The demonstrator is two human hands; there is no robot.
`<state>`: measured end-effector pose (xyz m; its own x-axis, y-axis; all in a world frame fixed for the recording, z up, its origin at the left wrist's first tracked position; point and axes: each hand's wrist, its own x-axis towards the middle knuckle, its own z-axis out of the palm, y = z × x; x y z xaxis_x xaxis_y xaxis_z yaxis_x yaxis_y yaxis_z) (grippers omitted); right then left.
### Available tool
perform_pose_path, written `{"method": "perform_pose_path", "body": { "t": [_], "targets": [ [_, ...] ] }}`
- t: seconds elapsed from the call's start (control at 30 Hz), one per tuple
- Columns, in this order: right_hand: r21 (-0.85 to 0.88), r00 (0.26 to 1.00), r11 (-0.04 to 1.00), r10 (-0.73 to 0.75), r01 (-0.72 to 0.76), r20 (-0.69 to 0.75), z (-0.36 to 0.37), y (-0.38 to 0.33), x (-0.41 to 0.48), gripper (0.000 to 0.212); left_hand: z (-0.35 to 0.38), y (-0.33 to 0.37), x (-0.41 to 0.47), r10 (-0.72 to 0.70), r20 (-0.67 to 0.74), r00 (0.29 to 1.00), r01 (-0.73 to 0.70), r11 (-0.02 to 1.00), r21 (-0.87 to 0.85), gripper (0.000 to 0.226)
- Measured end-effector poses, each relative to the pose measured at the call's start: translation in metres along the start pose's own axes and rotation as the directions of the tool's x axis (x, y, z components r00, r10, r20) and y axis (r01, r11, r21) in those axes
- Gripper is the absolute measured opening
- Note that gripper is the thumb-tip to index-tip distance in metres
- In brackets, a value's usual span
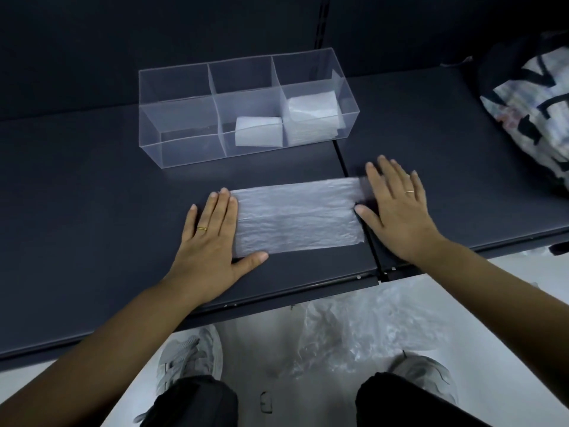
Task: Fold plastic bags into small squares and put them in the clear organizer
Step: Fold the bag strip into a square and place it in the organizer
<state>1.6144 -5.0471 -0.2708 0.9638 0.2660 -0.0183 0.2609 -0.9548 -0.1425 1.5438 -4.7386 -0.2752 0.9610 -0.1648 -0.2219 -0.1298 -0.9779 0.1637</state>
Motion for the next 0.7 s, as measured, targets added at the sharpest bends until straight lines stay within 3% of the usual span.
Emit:
{"method": "perform_pose_path", "body": {
  "t": [0.1,0.17,0.27,0.4,0.5,0.6,0.7],
  "targets": [
    [0.294,0.986,0.942,-0.151,0.163,-0.064,-0.015,-0.010,-0.019,0.050,-0.005,0.008,-0.002,0.107,-0.056,0.993,-0.111,0.990,-0.083,0.098],
    [0.339,0.973,0.914,-0.226,0.225,-0.035,-0.015,-0.013,-0.030,0.033,-0.007,0.019,-0.004,0.244,-0.104,0.964,-0.256,0.959,-0.126,0.090],
    [0.405,0.983,0.901,-0.181,0.153,0.031,-0.012,-0.011,-0.036,0.023,-0.002,0.037,-0.005,0.355,-0.107,0.929,-0.369,0.912,-0.177,0.079],
    [0.442,0.988,0.888,-0.150,0.125,0.022,-0.010,-0.012,-0.028,0.005,0.009,0.044,-0.005,0.319,-0.132,0.939,-0.341,0.917,-0.209,0.076],
    [0.502,0.976,0.863,-0.153,0.055,0.155,-0.016,-0.012,-0.018,0.009,0.008,0.047,-0.003,0.262,-0.234,0.936,-0.320,0.911,-0.261,0.066],
    [0.627,0.944,0.775,-0.138,-0.085,0.299,-0.031,-0.007,-0.009,0.013,0.006,0.047,0.003,0.226,-0.331,0.916,-0.319,0.910,-0.263,0.047],
    [0.613,0.941,0.780,-0.098,-0.128,0.322,-0.038,-0.007,-0.007,0.008,0.003,0.046,0.008,0.234,-0.417,0.878,-0.354,0.905,-0.236,0.027]
  ]
}}
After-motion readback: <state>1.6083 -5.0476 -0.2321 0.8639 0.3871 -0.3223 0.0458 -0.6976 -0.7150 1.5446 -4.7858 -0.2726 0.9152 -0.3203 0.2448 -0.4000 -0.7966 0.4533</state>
